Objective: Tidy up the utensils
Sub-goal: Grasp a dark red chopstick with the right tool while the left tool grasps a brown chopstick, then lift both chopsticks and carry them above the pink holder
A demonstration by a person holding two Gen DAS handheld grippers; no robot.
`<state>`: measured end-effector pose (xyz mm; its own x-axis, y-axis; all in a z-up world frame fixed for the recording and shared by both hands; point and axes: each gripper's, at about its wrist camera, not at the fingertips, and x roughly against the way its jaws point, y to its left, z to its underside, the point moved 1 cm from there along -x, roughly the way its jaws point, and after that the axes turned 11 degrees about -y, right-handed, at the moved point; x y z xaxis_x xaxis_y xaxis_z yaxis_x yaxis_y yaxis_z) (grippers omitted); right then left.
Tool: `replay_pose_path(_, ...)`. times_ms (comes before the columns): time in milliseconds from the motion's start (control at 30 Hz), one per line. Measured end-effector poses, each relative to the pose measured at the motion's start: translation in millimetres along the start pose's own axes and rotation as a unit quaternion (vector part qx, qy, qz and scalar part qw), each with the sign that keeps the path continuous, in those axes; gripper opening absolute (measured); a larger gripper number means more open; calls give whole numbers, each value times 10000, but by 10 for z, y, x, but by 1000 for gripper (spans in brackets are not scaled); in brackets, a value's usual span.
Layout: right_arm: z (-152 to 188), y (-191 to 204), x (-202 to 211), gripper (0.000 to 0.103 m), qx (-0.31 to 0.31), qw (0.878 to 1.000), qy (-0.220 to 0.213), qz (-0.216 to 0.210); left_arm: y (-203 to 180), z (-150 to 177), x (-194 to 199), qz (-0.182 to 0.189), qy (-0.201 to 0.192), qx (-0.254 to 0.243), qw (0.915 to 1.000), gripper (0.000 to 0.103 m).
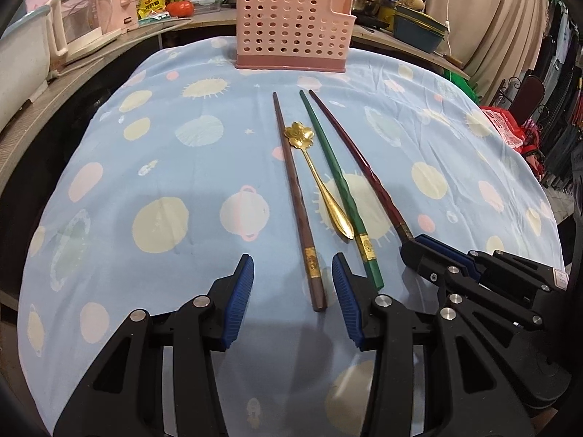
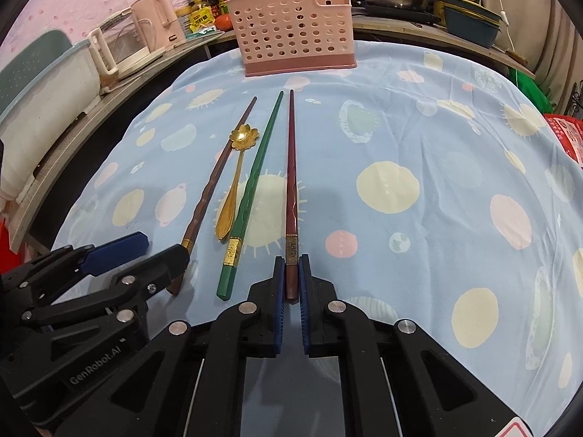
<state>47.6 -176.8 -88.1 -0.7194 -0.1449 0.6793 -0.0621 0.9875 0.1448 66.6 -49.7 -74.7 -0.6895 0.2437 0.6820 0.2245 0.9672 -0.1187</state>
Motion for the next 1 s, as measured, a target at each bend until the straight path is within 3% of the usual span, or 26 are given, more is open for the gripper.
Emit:
replay_pose_path(167, 10, -14, 14, 7, -23, 10000, -9, -9, -4, 44, -31, 4, -2, -29, 10000, 38)
replay_pose_path(233, 14, -14, 19, 7, -27, 10000, -14, -8, 6, 45, -27, -7, -22, -33, 10000, 26)
replay_pose_path(433, 21, -16, 22, 7, -25, 10000, -14, -10, 45, 49, -23, 23, -24, -4, 10000, 8)
replay_pose_path(733, 2, -38, 122, 7, -110, 9999, -85, -61, 104, -2, 70, 2, -69, 69, 10000, 7)
replay_pose_path(1000, -193, -80, 414, 7, -226, 9987, -422, -146, 154, -173, 326, 27, -313, 164, 9994, 7)
